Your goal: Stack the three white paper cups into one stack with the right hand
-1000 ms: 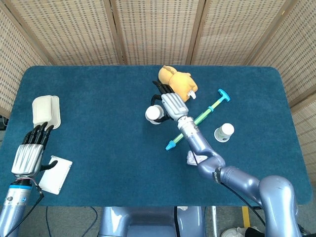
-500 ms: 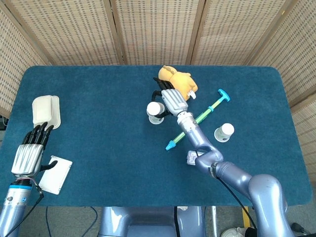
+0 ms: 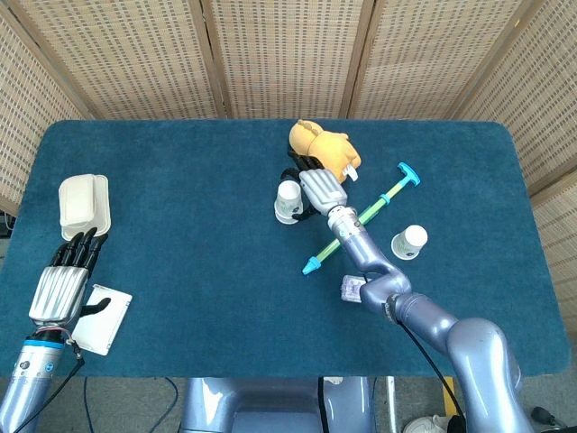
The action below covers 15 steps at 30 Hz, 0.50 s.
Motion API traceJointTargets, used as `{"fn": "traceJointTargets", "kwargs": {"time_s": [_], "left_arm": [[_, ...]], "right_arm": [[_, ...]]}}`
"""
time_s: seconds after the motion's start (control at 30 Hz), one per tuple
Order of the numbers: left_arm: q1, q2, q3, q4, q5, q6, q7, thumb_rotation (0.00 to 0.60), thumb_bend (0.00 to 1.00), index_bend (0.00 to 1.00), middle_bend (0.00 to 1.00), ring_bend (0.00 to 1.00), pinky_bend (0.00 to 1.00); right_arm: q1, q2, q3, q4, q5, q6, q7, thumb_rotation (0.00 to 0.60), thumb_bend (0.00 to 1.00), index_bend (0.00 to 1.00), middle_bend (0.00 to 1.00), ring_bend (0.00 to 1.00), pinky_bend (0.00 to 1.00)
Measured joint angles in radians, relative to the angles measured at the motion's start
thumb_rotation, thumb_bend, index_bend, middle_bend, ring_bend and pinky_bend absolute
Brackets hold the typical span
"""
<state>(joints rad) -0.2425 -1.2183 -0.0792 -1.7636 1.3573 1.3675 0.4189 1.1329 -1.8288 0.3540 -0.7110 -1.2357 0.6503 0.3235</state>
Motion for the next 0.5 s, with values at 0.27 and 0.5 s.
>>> {"fn": "traceJointTargets", "kwargs": {"time_s": [0.27,0.5], "left_arm": [[0.000,0.004,0.003,-0.001,0.005,0.002,-0.010,0.600,0.05,0.00,0.00,0.00,0.11],[0.003,0.008,0.005,-0.002,0.009,0.008,-0.015,0.600,0.05,0.00,0.00,0.00,0.11]], "right_arm": [[-0.026,0.047,0.001,-0.069,0.015,0.030,-0.052,0.600,0.20,0.23,0.00,0.00,0.00],[-0.100,0.162,-0.002,-0.194,0.046,0.090,-0.144,0.600,0.20,0.24,0.00,0.00,0.00]]}}
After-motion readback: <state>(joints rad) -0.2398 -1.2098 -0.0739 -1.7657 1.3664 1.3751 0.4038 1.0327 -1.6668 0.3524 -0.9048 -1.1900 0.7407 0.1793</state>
